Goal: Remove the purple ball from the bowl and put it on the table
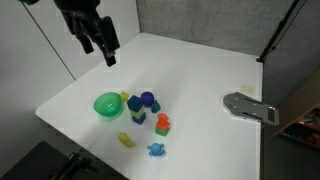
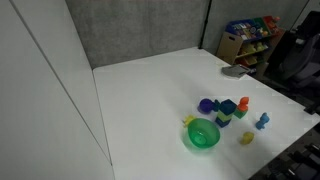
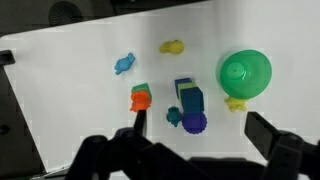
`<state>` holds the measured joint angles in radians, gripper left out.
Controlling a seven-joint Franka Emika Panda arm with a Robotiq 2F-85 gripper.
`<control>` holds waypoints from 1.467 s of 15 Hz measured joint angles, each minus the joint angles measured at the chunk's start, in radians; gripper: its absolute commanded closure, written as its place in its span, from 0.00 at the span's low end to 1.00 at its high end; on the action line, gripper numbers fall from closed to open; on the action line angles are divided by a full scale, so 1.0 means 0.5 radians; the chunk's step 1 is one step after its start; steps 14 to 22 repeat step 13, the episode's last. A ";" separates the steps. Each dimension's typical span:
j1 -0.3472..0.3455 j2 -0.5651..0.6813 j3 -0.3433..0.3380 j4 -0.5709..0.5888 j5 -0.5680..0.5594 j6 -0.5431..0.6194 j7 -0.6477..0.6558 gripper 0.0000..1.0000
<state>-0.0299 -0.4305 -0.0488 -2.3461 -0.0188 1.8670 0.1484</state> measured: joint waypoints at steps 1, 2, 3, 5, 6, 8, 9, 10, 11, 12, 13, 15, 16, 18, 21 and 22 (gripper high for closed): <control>0.000 -0.015 0.000 0.000 0.000 -0.002 0.000 0.00; 0.000 -0.024 0.000 0.000 0.000 -0.002 0.000 0.00; 0.000 -0.030 0.000 0.000 0.000 -0.002 0.000 0.00; 0.000 -0.033 0.000 0.000 0.000 -0.002 0.000 0.00; 0.000 -0.033 0.000 0.000 0.000 -0.002 0.000 0.00; 0.000 -0.033 0.000 0.000 0.000 -0.002 0.000 0.00; 0.000 -0.032 0.001 -0.001 0.000 -0.002 0.000 0.00; 0.000 -0.030 0.001 -0.001 0.000 -0.002 0.000 0.00; 0.000 -0.028 0.002 -0.001 0.000 -0.002 0.000 0.00; 0.000 -0.027 0.002 -0.001 0.000 -0.002 0.000 0.00; 0.000 -0.027 0.002 -0.001 0.000 -0.002 0.000 0.00; 0.000 -0.027 0.002 -0.001 0.000 -0.002 0.000 0.00; 0.000 -0.027 0.002 -0.001 0.000 -0.002 0.000 0.00; 0.000 -0.027 0.002 -0.001 0.000 -0.002 0.000 0.00; 0.000 -0.027 0.002 -0.001 0.000 -0.002 0.000 0.00; 0.000 -0.027 0.002 -0.001 0.000 -0.002 0.000 0.00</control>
